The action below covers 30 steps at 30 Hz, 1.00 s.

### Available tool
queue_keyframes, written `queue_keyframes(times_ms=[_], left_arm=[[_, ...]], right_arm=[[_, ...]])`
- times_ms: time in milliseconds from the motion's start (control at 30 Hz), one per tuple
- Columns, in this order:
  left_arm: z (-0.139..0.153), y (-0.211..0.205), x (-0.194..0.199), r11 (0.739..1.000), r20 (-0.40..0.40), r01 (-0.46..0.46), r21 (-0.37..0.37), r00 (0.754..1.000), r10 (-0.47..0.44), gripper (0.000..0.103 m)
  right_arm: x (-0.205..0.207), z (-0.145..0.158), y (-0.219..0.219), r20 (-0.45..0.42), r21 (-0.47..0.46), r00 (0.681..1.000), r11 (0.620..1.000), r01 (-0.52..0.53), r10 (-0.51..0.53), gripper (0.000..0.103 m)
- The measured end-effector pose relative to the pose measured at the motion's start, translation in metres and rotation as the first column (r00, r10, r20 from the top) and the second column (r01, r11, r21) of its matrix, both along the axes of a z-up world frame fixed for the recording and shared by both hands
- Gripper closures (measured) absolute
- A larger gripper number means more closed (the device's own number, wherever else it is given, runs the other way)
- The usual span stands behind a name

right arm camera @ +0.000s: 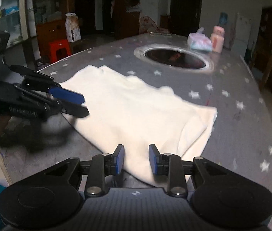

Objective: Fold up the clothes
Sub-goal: 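Smooth the folded sweatshirt flat with both open grippers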

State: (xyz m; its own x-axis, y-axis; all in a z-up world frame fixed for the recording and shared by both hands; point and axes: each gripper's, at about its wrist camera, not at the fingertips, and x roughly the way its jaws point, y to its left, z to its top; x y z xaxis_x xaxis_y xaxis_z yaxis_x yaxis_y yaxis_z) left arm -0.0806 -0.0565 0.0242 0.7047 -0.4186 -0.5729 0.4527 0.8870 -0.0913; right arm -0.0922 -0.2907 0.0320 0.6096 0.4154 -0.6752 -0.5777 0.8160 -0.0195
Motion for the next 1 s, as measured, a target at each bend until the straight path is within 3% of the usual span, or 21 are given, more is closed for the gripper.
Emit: queue_keyframes(times_ms=[233, 467, 700, 800, 1000], left_arm=[[-0.002, 0.032, 0.012, 0.992, -0.032, -0.120, -0.025, 0.992, 0.120, 0.068], [-0.007, 0.043, 0.013, 0.987, -0.095, -0.127, -0.095, 0.988, 0.118, 0.068], [-0.009, 0.052, 0.001, 0.967, -0.186, -0.142, -0.211, 0.977, 0.103, 0.068], [-0.007, 0.046, -0.007, 0.971, -0.186, -0.122, -0.204, 0.979, 0.084, 0.067], [0.008, 0.040, 0.003, 0.978, -0.175, -0.083, -0.191, 0.983, 0.049, 0.059]], right_arm=[[0.006, 0.005, -0.004, -0.020, 0.034, 1.000, 0.999, -0.006, 0.007, 0.071], [0.006, -0.003, -0.005, -0.037, 0.003, 0.998, 0.999, -0.043, 0.043, 0.070], [0.001, -0.002, -0.012, -0.055, -0.058, 0.994, 0.994, -0.094, 0.091, 0.070], [-0.003, 0.000, -0.017, -0.069, -0.068, 0.994, 0.993, -0.093, 0.088, 0.070], [0.009, 0.018, -0.027, -0.095, -0.003, 0.993, 0.998, -0.065, 0.064, 0.070]])
